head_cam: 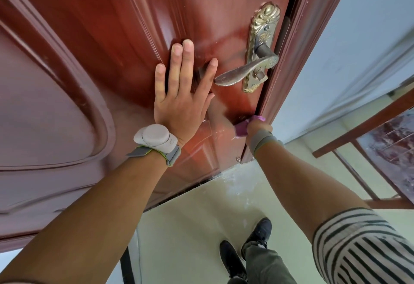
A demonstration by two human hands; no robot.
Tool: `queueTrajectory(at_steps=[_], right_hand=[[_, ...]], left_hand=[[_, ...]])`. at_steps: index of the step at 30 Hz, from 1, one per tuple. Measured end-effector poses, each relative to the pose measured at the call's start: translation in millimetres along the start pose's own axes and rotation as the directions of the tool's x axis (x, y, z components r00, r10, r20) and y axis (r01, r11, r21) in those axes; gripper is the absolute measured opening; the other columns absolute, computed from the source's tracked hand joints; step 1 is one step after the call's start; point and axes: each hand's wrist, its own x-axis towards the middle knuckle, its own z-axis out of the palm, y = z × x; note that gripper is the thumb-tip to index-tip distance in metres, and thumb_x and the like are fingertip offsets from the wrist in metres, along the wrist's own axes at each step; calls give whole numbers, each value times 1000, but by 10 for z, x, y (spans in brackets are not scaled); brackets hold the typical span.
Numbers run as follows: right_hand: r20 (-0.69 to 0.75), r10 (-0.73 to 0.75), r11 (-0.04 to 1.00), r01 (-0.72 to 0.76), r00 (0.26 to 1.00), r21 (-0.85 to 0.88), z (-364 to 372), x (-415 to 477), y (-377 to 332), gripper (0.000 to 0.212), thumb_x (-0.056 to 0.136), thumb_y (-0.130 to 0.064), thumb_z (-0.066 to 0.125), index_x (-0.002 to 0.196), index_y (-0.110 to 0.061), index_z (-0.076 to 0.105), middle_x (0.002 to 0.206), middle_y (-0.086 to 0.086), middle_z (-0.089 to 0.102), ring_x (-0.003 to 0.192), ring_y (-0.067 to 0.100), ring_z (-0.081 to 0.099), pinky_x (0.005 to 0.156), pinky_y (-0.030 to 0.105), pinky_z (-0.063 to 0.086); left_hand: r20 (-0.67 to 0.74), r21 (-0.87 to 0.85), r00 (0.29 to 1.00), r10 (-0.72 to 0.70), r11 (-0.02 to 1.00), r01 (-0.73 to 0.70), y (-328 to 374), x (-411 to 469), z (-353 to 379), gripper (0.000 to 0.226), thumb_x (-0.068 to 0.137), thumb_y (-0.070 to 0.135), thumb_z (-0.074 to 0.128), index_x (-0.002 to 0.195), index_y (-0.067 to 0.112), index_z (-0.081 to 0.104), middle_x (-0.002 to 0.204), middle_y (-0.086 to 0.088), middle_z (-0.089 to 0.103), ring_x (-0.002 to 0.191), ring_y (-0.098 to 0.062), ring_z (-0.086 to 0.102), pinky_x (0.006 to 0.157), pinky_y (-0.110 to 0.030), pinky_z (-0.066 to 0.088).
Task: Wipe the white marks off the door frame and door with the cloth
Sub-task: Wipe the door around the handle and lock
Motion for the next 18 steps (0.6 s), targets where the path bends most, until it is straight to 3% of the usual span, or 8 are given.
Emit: queueTrajectory(at_steps=[1, 2, 5, 7, 9, 12, 14, 18], right_hand=[[-93, -100, 995, 98, 991, -34, 14, -76, 37, 12, 92, -12, 51, 97, -13, 62, 102, 8, 63, 103, 23, 58, 88, 30, 44], [-151, -224, 974, 215, 963, -72, 11, -124, 70, 13, 89, -7, 53, 86, -14, 64, 87, 3, 61, 95, 22, 59, 87, 28, 43], [-45, -499, 843, 473, 865, -256, -105, -184, 209, 34, 80, 1, 51, 99, -14, 75, 81, -1, 64, 82, 16, 59, 83, 26, 48], [-26, -519, 821, 490, 854, -291, -218, -155, 279, 35, 77, -3, 51, 96, -18, 76, 77, -2, 66, 78, 18, 62, 81, 29, 52], [-141, -489, 844, 426, 861, -327, -255, -132, 216, 35, 71, -10, 48, 91, -21, 74, 71, -1, 64, 73, 23, 62, 78, 32, 55], [-149, -502, 848, 451, 852, -279, -17, -253, 89, 29, 78, 4, 45, 92, -11, 65, 76, 15, 57, 69, 25, 55, 64, 16, 42], [-114, -499, 833, 440, 859, -335, 166, -382, 107, 29, 74, 5, 47, 84, -19, 61, 78, 8, 59, 70, 21, 56, 62, 20, 41], [296, -314, 665, 432, 902, -609, 93, -464, 468, 30, 73, 3, 58, 81, -21, 73, 68, -3, 63, 66, 12, 59, 66, 22, 49]], left_hand=[[5, -4, 1000, -3, 1000, 3, 3, -4, -6, 61, 96, 47, 58, 150, 28, 35, 150, -21, 22, 147, -36, 5, 121, -45, -8], [12, -1, 1000, 1, 1000, -1, 8, -4, -9, 63, 95, 48, 59, 150, 28, 36, 150, -21, 23, 145, -36, 8, 121, -45, -8], [14, -18, 1000, 2, 1000, -2, 5, 3, -29, 62, 94, 48, 61, 148, 28, 40, 150, -21, 24, 141, -36, 20, 121, -45, -5], [1, -9, 1000, 5, 1000, -5, 0, 12, -28, 61, 94, 48, 62, 148, 28, 42, 150, -21, 25, 140, -35, 24, 121, -45, -4], [-2, -19, 1000, 15, 1000, -15, -13, 4, -30, 60, 94, 47, 61, 148, 29, 42, 150, -21, 25, 139, -35, 26, 121, -45, -3], [-33, -18, 999, 22, 1000, -23, -2, -9, 19, 55, 95, 46, 61, 145, 30, 45, 149, -21, 30, 138, -35, 30, 121, -45, 1], [-52, -13, 998, 26, 1000, -27, 7, -37, 44, 50, 95, 44, 64, 141, 30, 53, 146, -20, 39, 137, -34, 35, 121, -44, 5], [-51, -9, 998, 24, 1000, -25, 34, -81, 51, 45, 96, 42, 62, 139, 31, 56, 148, -19, 34, 137, -33, 34, 121, -43, 4]])
